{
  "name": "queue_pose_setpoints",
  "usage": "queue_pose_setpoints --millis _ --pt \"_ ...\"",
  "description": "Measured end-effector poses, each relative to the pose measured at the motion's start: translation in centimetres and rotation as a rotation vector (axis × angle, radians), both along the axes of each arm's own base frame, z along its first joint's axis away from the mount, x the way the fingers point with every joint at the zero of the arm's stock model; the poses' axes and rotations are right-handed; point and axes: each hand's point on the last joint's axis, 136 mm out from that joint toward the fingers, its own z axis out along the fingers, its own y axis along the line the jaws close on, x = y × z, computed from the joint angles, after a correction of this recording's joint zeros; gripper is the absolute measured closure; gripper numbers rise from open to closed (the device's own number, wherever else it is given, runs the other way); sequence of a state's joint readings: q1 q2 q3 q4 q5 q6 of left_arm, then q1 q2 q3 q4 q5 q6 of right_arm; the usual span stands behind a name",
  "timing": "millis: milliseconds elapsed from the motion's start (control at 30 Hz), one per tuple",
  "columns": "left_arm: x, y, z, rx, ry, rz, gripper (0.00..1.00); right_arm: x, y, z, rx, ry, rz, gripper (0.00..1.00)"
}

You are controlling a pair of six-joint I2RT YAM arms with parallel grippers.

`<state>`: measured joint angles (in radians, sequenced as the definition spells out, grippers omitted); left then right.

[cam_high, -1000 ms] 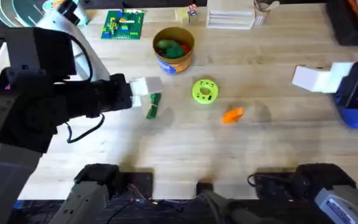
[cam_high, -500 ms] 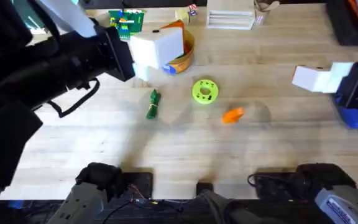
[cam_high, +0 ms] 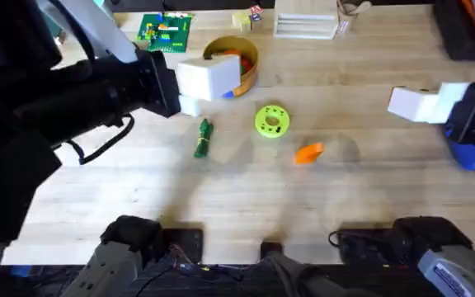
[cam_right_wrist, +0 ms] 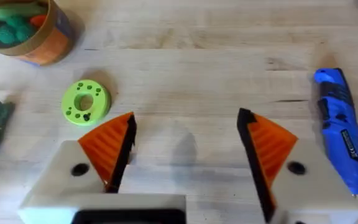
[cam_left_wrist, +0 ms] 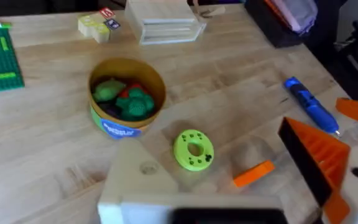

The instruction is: Pick up the gripper from the table and insert it into the empty holder that is missing its gripper. Then pick up a screw, insert it into the mounting hole, and use the screwdriver to tighten it. Finally, clean up the table by picking up the vegetable and placing it into the bucket.

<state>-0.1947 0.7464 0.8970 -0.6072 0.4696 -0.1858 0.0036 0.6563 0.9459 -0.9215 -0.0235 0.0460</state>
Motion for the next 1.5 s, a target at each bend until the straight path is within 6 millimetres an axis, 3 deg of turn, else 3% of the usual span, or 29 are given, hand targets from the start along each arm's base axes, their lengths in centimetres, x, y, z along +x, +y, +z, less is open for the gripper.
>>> queue_pose_setpoints --millis 233,333,500,667,833,1033,1233,1367,1500 --pt "0.8 -1.5 2.3 0.102 -0.265 -0.094 0.007 0.0 0.0 0.0 0.0 0.0 0.0 0.01" --pt "0.9 -2.2 1.9 0.119 -0.364 -0.121 0.007 0.0 0.0 0.0 0.0 0.0 0.0 0.01" --pt "0.1 -3.7 -0.6 0.109 -0.503 -0.168 0.007 0.0 0.0 0.0 0.0 0.0 0.0 0.01" --pt "-2.4 -4.7 -3.6 0.076 -0.599 -0.22 0.009 0.0 0.0 0.0 0.0 0.0 0.0 0.01" --pt "-4.5 -4.7 -5.9 0.049 -0.648 -0.244 0.009 0.0 0.0 0.0 0.0 0.0 0.0 0.01" --pt "-5.7 -4.1 -7.4 0.02 -0.69 -0.232 0.008 0.0 0.0 0.0 0.0 0.0 0.0 0.01" --pt "-6.3 -3.8 -9.7 -0.011 -0.641 -0.227 0.008 0.0 0.0 0.0 0.0 0.0 0.0 0.01" --pt "-6.6 -3.8 -9.8 -0.021 -0.635 -0.232 0.009 0.0 0.0 0.0 0.0 0.0 0.0 0.01" --pt "-7.0 -4.2 -12.5 0.002 -0.515 -0.276 0.008 0.0 0.0 0.0 0.0 0.0 0.0 0.011"
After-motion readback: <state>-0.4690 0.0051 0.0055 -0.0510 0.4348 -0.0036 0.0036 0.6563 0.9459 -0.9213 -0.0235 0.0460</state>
